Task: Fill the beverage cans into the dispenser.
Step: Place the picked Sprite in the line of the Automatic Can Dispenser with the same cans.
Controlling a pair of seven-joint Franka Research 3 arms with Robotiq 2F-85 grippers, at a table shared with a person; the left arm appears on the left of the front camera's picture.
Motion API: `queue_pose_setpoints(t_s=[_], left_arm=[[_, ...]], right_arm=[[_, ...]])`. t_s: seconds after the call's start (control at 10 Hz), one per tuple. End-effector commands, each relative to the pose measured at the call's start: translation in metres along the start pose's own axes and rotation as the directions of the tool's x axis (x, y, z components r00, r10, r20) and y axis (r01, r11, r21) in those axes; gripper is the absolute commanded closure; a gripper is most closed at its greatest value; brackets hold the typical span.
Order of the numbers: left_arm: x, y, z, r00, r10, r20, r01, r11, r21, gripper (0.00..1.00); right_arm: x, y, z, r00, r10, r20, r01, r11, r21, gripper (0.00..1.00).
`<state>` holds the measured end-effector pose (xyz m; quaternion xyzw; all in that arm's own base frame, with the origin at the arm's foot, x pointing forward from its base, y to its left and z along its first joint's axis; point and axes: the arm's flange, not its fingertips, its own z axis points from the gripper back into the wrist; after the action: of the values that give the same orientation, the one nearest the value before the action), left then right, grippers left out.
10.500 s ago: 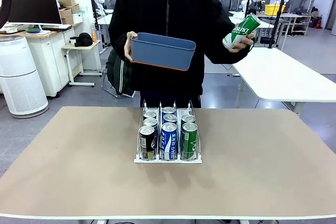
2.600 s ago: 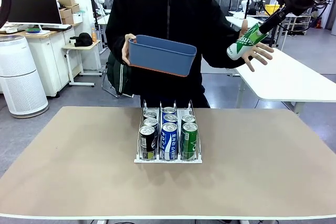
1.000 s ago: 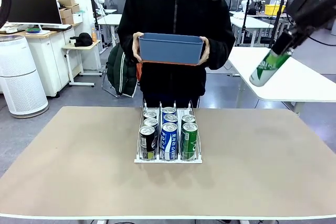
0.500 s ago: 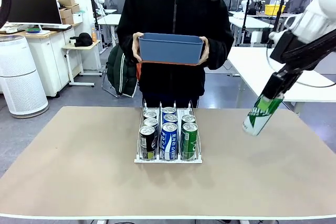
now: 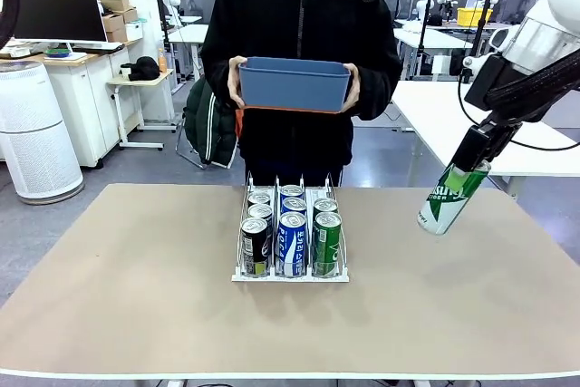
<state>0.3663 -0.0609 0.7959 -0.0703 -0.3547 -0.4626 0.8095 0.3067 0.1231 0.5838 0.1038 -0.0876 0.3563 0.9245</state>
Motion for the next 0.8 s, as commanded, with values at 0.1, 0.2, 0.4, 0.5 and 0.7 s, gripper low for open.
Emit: queue_pose_setpoints(t_s=[0.1, 0.2, 0.4, 0.5, 0.7], left_arm=[[-0.002, 0.000, 0.001, 1.000, -0.001, 0.000, 0.001, 1.000, -0.001, 0.00], [-0.002, 0.000, 0.001, 1.000, -0.001, 0.000, 0.001, 1.000, -0.001, 0.00], [-0.002, 0.000, 0.001, 1.000, -0.001, 0.000, 0.001, 1.000, -0.001, 0.00], [-0.002, 0.000, 0.001, 1.000, -0.001, 0.000, 0.001, 1.000, -0.001, 0.00], [-0.002, 0.000, 0.001, 1.000, -0.001, 0.000, 0.001, 1.000, -0.001, 0.00]], right_arm=[[0.030, 0.019, -0.029, 0.976, 0.208, -0.071, -0.205, 0.978, 0.045, 0.42], [0.037, 0.028, -0.042, 0.960, 0.255, -0.115, -0.256, 0.967, 0.012, 0.42], [0.050, 0.043, -0.066, 0.947, 0.291, -0.132, -0.292, 0.956, 0.013, 0.42], [0.057, 0.041, -0.077, 0.939, 0.317, -0.134, -0.319, 0.948, 0.007, 0.42], [0.077, 0.046, -0.107, 0.923, 0.358, -0.139, -0.359, 0.933, 0.016, 0.42]])
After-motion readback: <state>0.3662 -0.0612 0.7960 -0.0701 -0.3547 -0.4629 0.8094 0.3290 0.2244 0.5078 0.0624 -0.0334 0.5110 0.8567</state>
